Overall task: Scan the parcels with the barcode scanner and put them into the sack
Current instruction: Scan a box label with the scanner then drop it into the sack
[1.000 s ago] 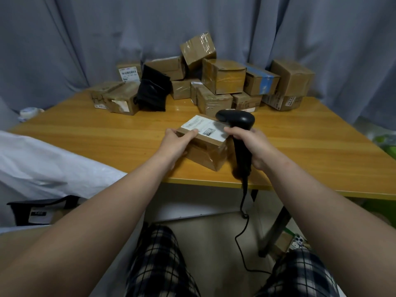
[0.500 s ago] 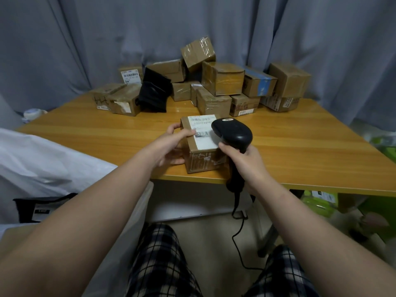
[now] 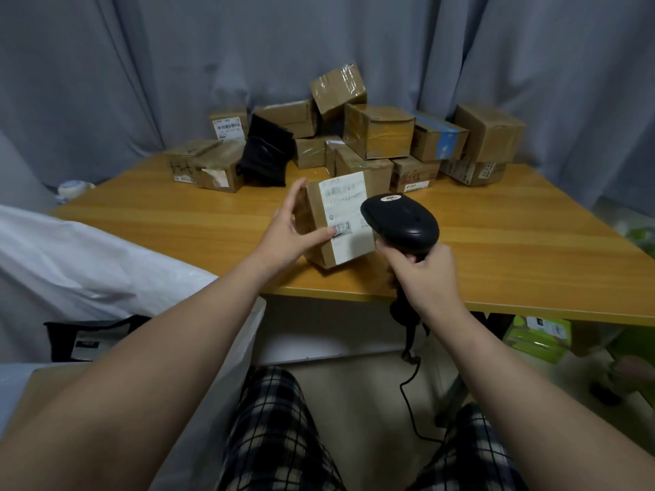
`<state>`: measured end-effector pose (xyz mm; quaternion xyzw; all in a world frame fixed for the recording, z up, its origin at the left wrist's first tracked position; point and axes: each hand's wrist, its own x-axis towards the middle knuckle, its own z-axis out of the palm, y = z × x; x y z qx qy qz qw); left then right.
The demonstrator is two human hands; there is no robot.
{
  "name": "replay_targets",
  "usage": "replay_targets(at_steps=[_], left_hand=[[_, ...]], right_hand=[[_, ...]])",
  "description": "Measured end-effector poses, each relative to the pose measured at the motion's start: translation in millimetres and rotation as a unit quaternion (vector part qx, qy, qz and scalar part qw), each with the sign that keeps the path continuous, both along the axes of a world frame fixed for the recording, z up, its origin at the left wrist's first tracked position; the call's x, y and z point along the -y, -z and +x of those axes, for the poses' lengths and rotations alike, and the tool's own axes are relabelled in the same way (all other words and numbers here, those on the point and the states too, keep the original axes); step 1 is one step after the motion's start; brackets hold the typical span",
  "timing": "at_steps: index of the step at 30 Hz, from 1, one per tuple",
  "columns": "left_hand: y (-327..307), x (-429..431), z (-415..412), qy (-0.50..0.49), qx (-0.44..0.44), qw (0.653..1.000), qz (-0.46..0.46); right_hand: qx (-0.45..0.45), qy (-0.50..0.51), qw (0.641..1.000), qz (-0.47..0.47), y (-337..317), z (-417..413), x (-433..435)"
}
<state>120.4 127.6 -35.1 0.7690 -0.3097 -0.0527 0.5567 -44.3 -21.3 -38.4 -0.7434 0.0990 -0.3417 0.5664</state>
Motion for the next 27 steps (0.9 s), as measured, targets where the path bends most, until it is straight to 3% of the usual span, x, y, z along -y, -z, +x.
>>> replay_targets(at_steps=[3,8,16,24,27], left_hand=[[0.1,2.1,1.1,0.006,-0.001,1.000,-0.004],[0.3,2.8,4.2,0.001,-0.015,1.000,-0.008],[1.0,2.0,4.7,-0.006,-0.009,1.000,-0.003],[1.1,2.7,3.0,-0.008,-0.010,1.000,-0.009],[3.9,2.9,-1.2,-0.018,0.026,0.999,0.000]], right_hand=[[0.009,-0.011,1.000,-0.028,6.6,-6.1,-8.7],[-0.002,-0.001,1.000,0.011,15.5,-5.6,-14.8],[0.023,0.042,0.998,-0.042,13.4,-5.5,-14.0],[-0.007,0.047,0.999,-0.009,24.3,-11.0,-13.9],[-0.039,0.038,0.998,-0.022,14.0,-11.9,-10.4]])
